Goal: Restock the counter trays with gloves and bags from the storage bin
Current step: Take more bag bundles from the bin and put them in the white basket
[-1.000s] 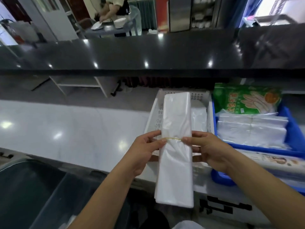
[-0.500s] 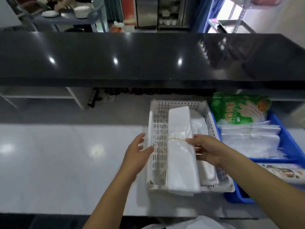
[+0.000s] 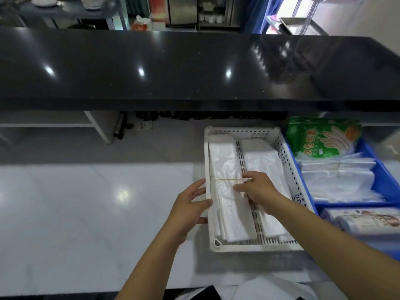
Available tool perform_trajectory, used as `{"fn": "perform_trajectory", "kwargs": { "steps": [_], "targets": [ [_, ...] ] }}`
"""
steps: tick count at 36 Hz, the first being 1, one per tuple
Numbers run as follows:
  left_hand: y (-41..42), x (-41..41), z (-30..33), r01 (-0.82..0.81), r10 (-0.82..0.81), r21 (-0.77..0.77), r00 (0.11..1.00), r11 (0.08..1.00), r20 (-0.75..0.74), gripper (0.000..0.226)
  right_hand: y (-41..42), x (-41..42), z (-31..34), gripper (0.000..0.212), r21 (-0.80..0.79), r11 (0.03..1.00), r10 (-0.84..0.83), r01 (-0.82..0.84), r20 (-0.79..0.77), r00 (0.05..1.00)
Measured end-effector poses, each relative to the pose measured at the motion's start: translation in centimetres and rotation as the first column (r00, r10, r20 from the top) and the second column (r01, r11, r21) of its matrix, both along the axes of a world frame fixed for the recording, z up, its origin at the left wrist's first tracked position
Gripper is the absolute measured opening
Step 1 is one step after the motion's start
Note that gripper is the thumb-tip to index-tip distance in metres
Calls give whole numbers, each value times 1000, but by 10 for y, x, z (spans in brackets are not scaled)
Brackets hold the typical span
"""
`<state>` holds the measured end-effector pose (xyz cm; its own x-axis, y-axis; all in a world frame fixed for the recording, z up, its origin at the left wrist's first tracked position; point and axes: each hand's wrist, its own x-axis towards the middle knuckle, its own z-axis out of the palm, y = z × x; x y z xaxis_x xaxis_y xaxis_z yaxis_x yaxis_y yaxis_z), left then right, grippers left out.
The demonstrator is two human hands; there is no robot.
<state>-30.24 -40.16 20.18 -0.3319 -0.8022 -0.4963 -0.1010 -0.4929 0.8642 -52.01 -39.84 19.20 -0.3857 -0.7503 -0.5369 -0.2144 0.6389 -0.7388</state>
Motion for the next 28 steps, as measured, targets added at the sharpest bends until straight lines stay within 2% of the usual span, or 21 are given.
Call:
{"fn": "perform_trajectory", "kwargs": {
  "steps": [5, 9, 15, 19, 20, 23, 28],
  "targets": [
    [0, 1, -1, 14, -14, -3, 999, 1000, -38, 58, -3, 7, -1, 35, 24, 1000, -18, 20, -105, 994],
    [2, 1, -3, 21, -21, 6, 999, 1000, -49, 62, -4, 16, -1, 28, 27, 1000, 9, -4, -192, 981],
    [1, 2, -4, 10, -9, 20, 997, 1000, -70, 61, -9, 21, -2, 26, -61, 997, -61, 54, -119, 991],
    [0, 4, -4, 23, -21, 29, 997, 999, -80, 60, -8, 18, -2, 44, -79, 997, -17, 5, -155, 988],
    [0, 4, -4, 26, -24, 30, 996, 999, -82, 60, -9, 17, -1, 48, -82, 997, -12, 2, -120, 993],
    [-1, 4, -6, 25, -22, 35, 996, 999, -82, 59, -14, 16, 1, 28, -90, 996, -23, 25, 25, 999],
    [-2, 4, -11, 13, -11, 27, 996, 1000, -85, 60, -22, 17, 0, 24, -120, 993, -10, 16, 48, 999]
  ]
}}
